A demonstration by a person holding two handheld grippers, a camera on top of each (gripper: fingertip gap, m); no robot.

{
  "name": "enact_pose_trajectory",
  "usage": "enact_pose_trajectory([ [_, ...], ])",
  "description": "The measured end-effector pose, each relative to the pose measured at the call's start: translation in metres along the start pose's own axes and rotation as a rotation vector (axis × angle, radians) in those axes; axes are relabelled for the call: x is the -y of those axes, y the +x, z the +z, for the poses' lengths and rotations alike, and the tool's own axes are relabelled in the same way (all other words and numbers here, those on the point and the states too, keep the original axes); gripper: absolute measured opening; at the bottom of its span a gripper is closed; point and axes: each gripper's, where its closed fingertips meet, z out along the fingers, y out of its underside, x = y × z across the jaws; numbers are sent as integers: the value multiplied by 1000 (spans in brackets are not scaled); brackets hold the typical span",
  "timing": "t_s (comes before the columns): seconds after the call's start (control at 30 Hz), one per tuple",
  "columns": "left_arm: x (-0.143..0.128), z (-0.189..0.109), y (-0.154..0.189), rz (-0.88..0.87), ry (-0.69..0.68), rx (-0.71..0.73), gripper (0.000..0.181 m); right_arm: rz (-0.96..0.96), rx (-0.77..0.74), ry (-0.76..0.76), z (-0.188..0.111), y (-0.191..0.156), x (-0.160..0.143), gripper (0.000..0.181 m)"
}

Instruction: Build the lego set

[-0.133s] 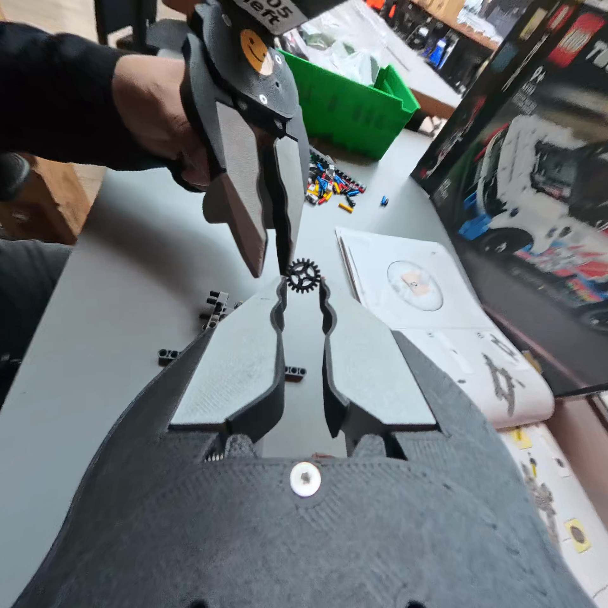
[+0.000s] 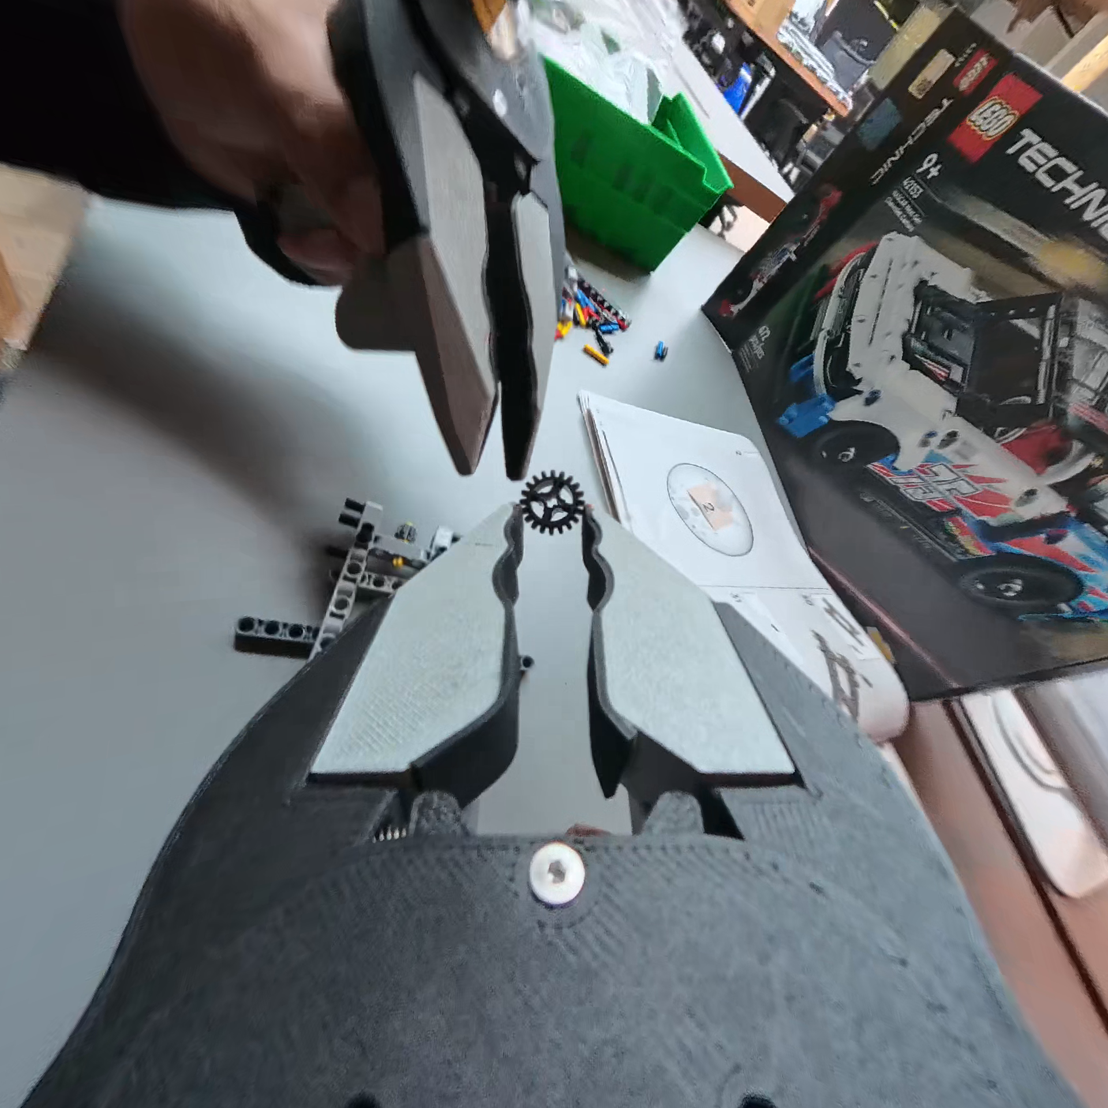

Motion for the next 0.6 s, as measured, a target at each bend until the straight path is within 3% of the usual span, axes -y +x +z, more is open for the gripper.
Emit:
enact_pose_trajectory([
  [0.1,1,-1,4,-48,22,-26,20,-92,-21,-38,2,-10,-5,16],
  [0.3,3,0,17,-118,90,-89,24,-157,-65,24,0,-21,1,16],
  [0.6,-10,-1,26,-121,90,-5,5,-325,-143,33,-1,-41,15,17],
])
